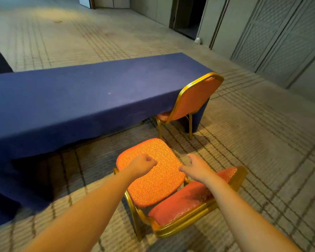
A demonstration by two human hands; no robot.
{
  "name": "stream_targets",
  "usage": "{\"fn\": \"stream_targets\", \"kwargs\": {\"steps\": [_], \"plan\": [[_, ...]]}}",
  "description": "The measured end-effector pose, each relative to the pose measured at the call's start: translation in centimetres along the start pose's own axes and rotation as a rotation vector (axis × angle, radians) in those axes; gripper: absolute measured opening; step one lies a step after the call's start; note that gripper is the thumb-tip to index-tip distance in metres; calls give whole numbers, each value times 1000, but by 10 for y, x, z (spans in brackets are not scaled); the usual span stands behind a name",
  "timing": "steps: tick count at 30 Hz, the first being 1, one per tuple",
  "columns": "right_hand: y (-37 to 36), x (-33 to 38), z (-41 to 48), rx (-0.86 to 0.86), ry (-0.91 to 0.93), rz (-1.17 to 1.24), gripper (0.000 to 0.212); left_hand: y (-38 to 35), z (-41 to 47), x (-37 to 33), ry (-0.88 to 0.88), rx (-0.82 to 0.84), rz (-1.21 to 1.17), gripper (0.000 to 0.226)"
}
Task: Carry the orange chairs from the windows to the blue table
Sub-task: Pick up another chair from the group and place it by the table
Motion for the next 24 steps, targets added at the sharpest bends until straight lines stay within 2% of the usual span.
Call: {"fn": "stream_targets", "kwargs": {"steps": [3,8,11,14,16,18,22,24], "plan": [[9,-18,28,71,86,-45,69,-24,8,11,93,-107,-78,25],[9,-61,58,234,158,-215,80,-75,-2,51,286,-251,-183,27],[-1,-83,69,338,186,-345,65,-102,-19,68,363,-316,-207,37],[-11,-97,80,412,222,-442,57,-118,-33,82,467,-376,-238,25],[-20,-104,86,468,224,-461,54,-126,-35,90,510,-362,-224,15],[-28,-107,94,508,233,-481,48,-128,-34,96,553,-342,-180,24],[-47,-127,112,606,195,-564,65,-138,-23,109,650,-266,-151,36],[-55,-137,121,650,180,-604,66,-141,-18,117,697,-245,-154,42]]}}
Point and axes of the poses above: each hand's wrist, its own z-axis towards the middle knuckle, its own y-axis out of the back of the hand, x = y × z, the point moved 10 cm from there along z, towards the middle knuckle, and after that the axes turned 10 degrees about -z, right-handed, at the moved point
